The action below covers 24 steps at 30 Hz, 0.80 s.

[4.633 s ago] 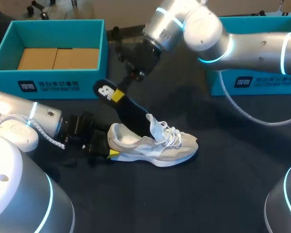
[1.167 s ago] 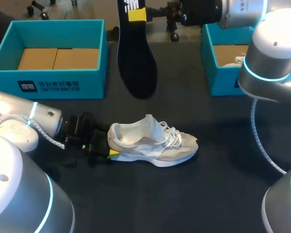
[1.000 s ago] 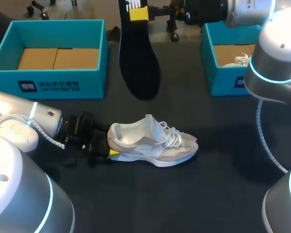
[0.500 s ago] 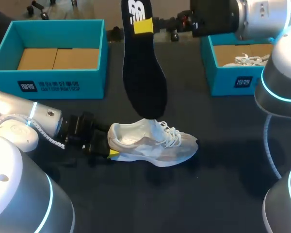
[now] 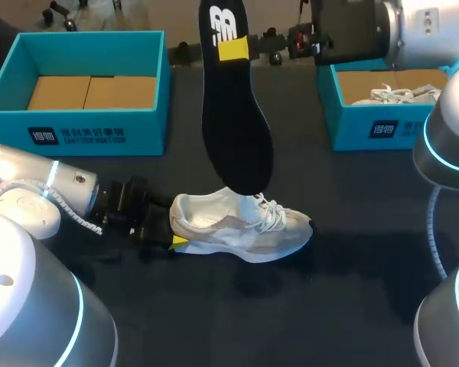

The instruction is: Take the shoe out of the shoebox, open the shoe tongue, remove and reinsert the insole, then place the shoe into the shoebox

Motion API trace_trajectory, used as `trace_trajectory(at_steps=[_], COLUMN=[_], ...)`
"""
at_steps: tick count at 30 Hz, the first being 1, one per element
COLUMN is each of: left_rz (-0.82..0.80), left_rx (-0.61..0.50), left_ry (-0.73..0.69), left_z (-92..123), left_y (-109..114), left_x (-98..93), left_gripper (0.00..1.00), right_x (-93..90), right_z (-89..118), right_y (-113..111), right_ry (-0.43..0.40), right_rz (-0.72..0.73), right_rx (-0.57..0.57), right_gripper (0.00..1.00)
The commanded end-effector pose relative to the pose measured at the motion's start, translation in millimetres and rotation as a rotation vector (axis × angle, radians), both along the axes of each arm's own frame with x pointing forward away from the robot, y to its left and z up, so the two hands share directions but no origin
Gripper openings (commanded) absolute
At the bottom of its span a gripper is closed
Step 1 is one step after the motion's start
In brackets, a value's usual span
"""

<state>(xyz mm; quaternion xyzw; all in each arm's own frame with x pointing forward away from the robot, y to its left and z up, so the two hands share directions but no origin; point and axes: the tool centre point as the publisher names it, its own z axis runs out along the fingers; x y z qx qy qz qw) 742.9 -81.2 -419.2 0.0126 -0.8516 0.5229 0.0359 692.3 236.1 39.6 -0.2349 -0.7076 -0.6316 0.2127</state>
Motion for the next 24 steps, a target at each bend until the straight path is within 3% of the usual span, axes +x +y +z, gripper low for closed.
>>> trace_trajectory(at_steps=[1,4,9,24], left_rz=[-0.002,-0.002,-0.002,-0.002], left_rx=[0.003,0.003,0.003,0.003], left_ry=[0.001,0.001,0.001,0.001], left_z=[-1,-1,-1,-1], left_y=[-1,-1,-1,-1], left_x=[1.0,1.0,1.0,1.0], left_gripper=[0.00,0.00,0.00,0.00], right_x=[-0.2,-0.2,-3.7,-46.2], right_z=[-1,-1,5,40], right_y=[1,1,-21,-62], right_ry=[0.001,0.001,0.098,0.188], right_rz=[-0.002,-0.002,-0.009,-0.058], right_rx=[-0.002,-0.002,-0.007,-0.072], right_gripper=[0.00,0.00,0.00,0.00])
